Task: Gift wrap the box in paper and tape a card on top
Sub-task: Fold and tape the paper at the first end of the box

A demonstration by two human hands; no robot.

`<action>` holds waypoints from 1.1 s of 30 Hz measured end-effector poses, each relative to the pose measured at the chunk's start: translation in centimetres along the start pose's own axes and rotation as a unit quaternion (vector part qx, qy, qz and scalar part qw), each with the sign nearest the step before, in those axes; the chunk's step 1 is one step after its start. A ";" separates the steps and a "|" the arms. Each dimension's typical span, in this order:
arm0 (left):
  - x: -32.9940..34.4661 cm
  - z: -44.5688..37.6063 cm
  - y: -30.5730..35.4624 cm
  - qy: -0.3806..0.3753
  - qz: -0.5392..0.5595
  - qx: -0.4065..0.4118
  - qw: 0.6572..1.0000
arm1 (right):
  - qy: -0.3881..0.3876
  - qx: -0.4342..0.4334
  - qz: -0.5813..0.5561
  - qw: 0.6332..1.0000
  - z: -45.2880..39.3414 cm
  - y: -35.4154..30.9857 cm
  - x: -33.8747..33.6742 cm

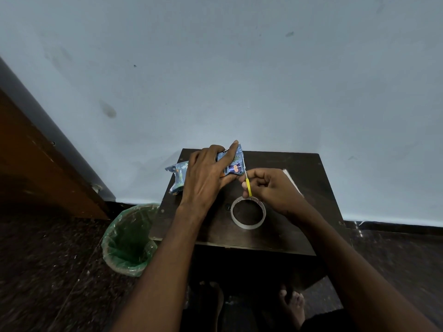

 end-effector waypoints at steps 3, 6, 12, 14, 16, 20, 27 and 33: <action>0.0 0.0 0.0 0.001 -0.004 0.002 1.000 | 0.001 0.002 0.004 1.000 -0.1 0.0 0.0; 0.2 0.0 -0.1 0.001 -0.011 0.002 1.000 | 0.003 -0.001 0.010 1.000 -0.1 0.0 0.1; 0.1 0.0 -0.1 0.001 -0.009 0.012 1.000 | 0.015 -0.005 0.016 1.000 0.0 0.0 0.1; 0.0 0.1 0.0 0.001 -0.006 0.012 1.000 | 0.018 -0.005 0.020 1.000 0.0 0.0 0.1; 0.1 0.1 0.0 0.002 -0.004 0.010 1.000 | 0.024 -0.004 0.025 0.999 0.0 0.1 0.2; 0.1 0.1 0.0 0.007 0.000 0.007 1.000 | 0.028 -0.001 0.037 0.999 -0.1 0.0 0.3; 0.2 0.1 0.1 -0.001 0.006 0.014 1.000 | 0.034 -0.008 0.031 0.999 -0.2 0.2 0.4; 0.1 0.1 0.1 -0.004 0.007 0.009 1.000 | 0.031 -0.001 0.037 0.999 -0.2 0.2 0.4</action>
Point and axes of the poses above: each hand's wrist, its own z-axis away from the middle knuckle, its own x-axis out of the palm, y = z × x, the point moved 1 cm from there along -z, towards the middle knuckle, and after that the axes turned 11 degrees about z, right-handed, at the moved point
